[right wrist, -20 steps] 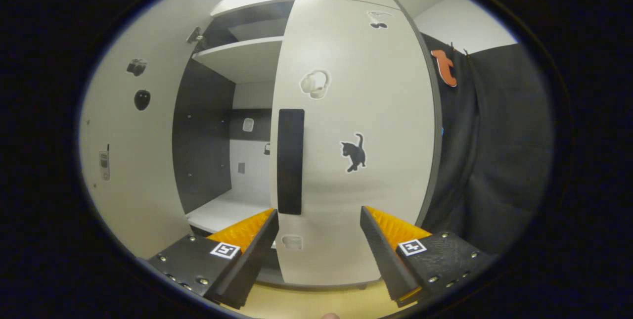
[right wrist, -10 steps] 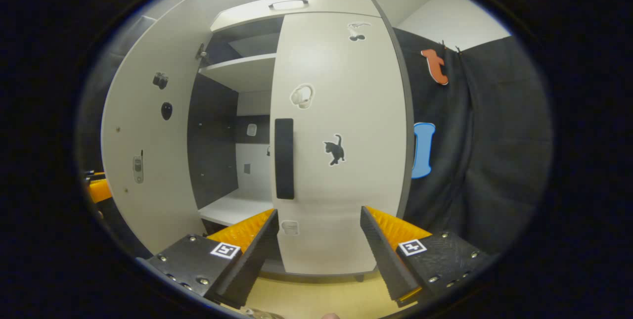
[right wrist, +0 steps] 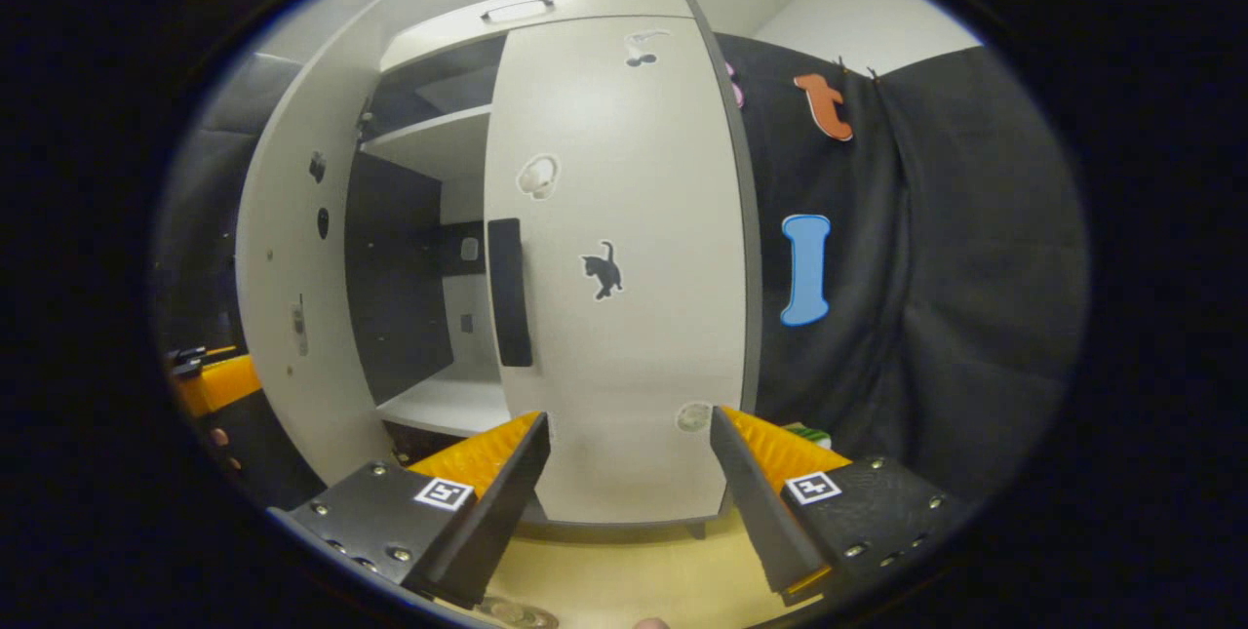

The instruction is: Grasp the bottle in the cabinet with the left hand and place it on the coaster, then close the right door with the right hand and the left door with the left hand.

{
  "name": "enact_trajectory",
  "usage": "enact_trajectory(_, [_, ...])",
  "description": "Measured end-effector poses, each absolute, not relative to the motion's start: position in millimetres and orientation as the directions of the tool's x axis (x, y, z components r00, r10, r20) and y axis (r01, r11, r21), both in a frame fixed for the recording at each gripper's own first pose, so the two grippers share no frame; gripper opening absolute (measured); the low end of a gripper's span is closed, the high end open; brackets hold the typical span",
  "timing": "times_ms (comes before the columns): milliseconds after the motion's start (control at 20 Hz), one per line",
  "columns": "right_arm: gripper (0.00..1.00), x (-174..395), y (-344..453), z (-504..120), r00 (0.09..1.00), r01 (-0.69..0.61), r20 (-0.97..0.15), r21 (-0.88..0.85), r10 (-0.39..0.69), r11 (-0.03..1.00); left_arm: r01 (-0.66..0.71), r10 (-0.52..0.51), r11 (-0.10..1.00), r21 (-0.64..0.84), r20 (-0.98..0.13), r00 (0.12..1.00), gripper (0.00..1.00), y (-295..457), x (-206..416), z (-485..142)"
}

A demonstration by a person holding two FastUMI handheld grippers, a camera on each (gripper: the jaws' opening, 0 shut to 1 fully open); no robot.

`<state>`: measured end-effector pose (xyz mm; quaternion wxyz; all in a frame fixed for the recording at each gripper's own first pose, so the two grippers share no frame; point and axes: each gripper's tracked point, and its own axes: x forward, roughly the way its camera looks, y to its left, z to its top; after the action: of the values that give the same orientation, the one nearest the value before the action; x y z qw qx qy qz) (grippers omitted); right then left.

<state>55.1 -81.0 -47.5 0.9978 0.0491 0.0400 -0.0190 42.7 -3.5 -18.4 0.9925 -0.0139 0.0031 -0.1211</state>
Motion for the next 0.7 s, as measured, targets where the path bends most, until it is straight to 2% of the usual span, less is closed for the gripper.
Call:
enact_trajectory(150, [1.00, 51.5, -97.6, -49.4, 0.995, 0.056, -0.089, 0.108, -0.047, 0.993, 0.248, -0.249, 0.968, -0.025, -0.022, 0.968, 1.00, -29.0, 65.6, -27.7])
enact_trajectory(700, [1.00, 55.5, -128.8, -55.6, 0.992, 0.082, -0.105, 0.138, -0.068, 0.987, 0.241, -0.243, 0.969, -0.049, -0.050, 0.969, 1.00, -77.0, 129.6, -43.3])
